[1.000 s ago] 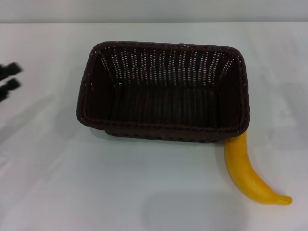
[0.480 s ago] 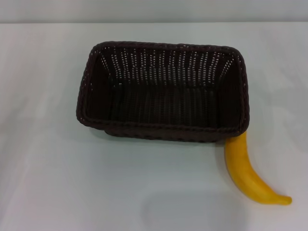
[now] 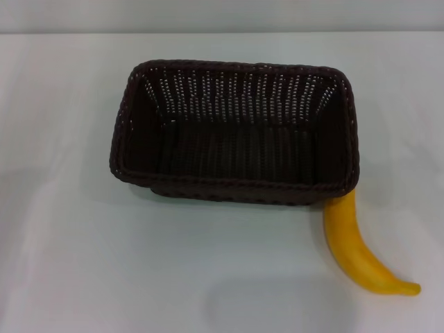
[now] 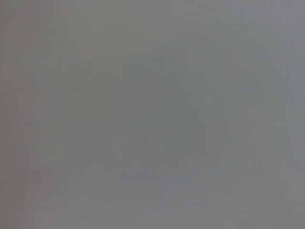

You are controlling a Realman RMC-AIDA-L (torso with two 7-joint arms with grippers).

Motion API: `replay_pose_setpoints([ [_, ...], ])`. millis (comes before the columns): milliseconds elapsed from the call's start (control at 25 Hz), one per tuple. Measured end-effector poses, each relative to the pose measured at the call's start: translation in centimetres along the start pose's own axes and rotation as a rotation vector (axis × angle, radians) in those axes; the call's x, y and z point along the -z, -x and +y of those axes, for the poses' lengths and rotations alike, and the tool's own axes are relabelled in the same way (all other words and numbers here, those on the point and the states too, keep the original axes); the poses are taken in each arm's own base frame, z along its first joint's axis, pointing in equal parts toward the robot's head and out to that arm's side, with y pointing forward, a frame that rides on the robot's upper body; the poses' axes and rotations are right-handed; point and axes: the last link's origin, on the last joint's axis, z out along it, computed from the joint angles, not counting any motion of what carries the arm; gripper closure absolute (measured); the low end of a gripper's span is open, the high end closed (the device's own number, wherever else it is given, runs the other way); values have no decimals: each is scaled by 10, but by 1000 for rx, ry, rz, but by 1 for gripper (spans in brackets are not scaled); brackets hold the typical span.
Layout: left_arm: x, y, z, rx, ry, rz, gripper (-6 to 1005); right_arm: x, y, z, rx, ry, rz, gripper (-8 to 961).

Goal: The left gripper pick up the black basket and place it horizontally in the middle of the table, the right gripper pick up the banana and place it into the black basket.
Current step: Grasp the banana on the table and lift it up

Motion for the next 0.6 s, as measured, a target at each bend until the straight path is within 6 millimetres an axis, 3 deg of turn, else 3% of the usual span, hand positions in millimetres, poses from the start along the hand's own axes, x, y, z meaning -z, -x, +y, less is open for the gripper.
replay_pose_setpoints([
  [120, -3, -1, 0, -18, -13, 30, 138, 3, 6, 18, 12, -15, 81, 158],
  [200, -4, -4, 0, -35, -24, 53, 105, -7, 8, 34, 12, 11, 151, 158],
  [400, -6, -4, -1, -40, -53, 92, 104, -22, 10, 51, 22, 18, 243, 158],
  [600, -10, -5, 1, -34, -58, 112, 104, -37, 22, 81, 30, -6, 338, 158],
])
